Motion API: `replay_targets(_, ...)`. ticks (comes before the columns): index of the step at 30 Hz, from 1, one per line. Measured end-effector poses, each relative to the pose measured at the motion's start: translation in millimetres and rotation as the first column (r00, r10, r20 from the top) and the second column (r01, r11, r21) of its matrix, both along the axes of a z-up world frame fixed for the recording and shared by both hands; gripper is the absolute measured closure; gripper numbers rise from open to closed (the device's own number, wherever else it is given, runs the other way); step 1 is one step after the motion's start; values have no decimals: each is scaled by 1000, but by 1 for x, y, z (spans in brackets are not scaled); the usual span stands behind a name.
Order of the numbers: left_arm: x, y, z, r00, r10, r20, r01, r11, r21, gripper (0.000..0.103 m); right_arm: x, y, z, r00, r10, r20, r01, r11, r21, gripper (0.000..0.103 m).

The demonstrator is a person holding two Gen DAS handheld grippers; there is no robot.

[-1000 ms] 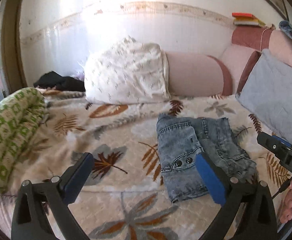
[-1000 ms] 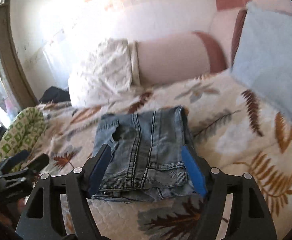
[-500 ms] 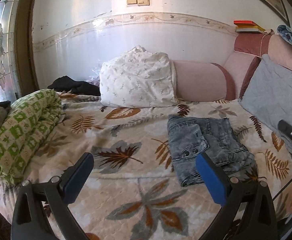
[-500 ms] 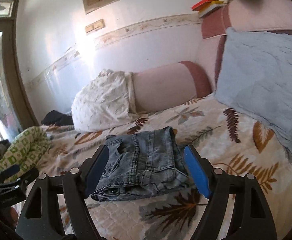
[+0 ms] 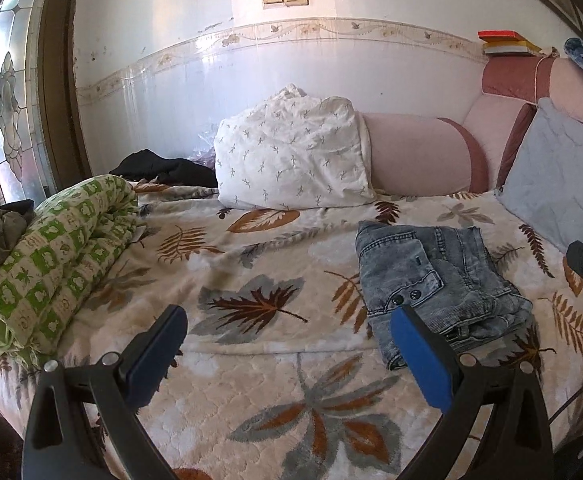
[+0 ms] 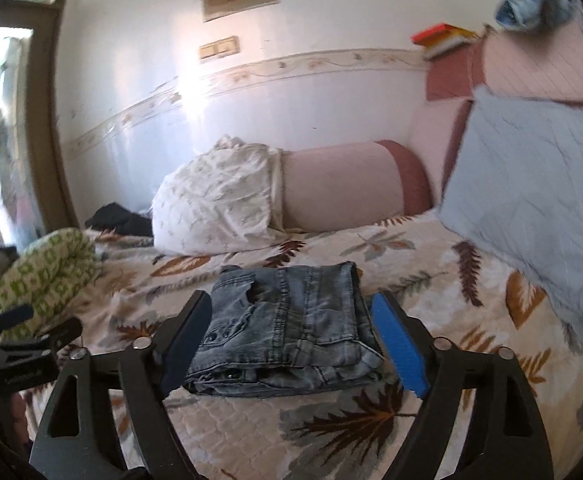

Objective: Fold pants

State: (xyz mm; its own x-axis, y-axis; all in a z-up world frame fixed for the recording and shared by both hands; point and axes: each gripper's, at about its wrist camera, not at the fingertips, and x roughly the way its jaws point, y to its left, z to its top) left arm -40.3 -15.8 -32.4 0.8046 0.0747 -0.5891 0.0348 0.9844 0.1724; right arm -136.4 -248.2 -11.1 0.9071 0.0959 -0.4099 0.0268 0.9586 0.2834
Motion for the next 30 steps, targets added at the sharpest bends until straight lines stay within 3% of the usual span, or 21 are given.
replay_targets(3,5,2,-3,1000,-15,-17,15,1000,-13,0,7,-1,-3,1000,14,-20,-14,1000,7,15)
replay_targets(5,18,4,-7,996,-51,-71,48,998,-50,0,15,-12,-9,998,-11,-68,14,999,38,15)
replay_targets(9,58,6,-12,986,-92,-142,76,991,-110,0,48,-64,-36,978,-26,-208,81,963,258,13)
replay_targets(11,86,3,-21,974,-121,-192,93,985,-147,0,71,-86,-54,956,-6,-292,103,942,319,13)
replay_targets(14,121,-4,-43,946,-168,-276,109,970,-217,0,100,-103,-72,932,91,-351,52,924,378,13)
replay_targets(20,152,-28,-88,881,-284,-378,149,925,-349,0,141,-126,-105,886,152,-438,62,897,437,13)
replay_targets(22,154,-34,-96,858,-329,-394,177,910,-374,0,154,-125,-117,861,202,-467,50,880,472,13)
replay_targets(26,154,-38,-106,823,-405,-397,229,878,-421,0,174,-120,-133,823,244,-513,40,876,480,13)
replay_targets(30,155,-42,-121,773,-471,-424,264,848,-460,0,192,-108,-152,772,296,-562,26,869,495,13)
